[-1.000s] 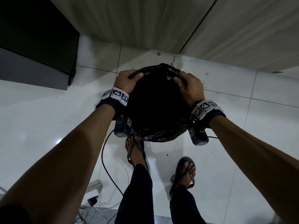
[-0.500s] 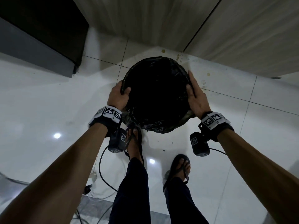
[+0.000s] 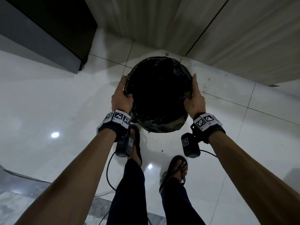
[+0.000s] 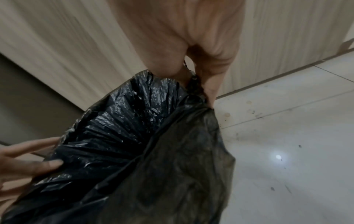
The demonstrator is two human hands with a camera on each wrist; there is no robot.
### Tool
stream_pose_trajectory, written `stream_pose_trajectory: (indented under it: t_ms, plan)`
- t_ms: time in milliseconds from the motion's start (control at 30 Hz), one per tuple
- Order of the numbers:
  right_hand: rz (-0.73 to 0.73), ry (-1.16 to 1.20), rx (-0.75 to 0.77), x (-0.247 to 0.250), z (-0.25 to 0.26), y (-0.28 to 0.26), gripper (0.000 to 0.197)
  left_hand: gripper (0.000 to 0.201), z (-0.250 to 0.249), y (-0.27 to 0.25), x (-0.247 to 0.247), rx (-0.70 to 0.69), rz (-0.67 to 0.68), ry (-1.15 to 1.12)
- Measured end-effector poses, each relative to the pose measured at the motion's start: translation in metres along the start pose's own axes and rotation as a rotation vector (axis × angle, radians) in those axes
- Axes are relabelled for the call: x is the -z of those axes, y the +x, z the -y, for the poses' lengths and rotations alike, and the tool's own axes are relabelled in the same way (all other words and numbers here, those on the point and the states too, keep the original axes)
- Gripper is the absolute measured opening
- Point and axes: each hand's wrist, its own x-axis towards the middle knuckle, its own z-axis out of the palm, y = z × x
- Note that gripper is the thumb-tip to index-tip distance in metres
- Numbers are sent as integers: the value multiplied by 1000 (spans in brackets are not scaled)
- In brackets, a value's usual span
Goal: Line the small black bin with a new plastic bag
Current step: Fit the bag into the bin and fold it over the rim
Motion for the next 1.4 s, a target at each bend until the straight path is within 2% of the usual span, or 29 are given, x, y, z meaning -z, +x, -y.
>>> stream_pose_trajectory:
  t_ms: [167, 333, 633, 800, 967, 1100, 1233, 1400]
  plan:
    - [75, 68, 40, 3, -5, -2, 86, 81, 6, 2, 3, -36, 118, -47]
    - [75, 158, 71, 5, 8, 8, 87, 74, -4, 19, 15, -40, 125, -76]
    - [93, 155, 172, -28, 115, 82, 83, 77, -31, 116, 89, -38, 96, -60]
    - [183, 124, 192, -65, 168, 130, 83, 76, -34, 185, 133, -30, 87, -98]
    - [264, 122, 196, -84, 211, 167, 81, 77, -34, 235, 153, -16, 93, -106]
    - [333, 130, 158, -90, 235, 187, 81, 77, -43, 256, 166, -4, 61, -99]
    - [328, 125, 149, -99, 251, 197, 82, 67, -58, 272, 178, -32, 41, -16]
    - [332, 127, 178, -102, 255, 198, 83, 67, -62, 272, 180, -43, 34, -22]
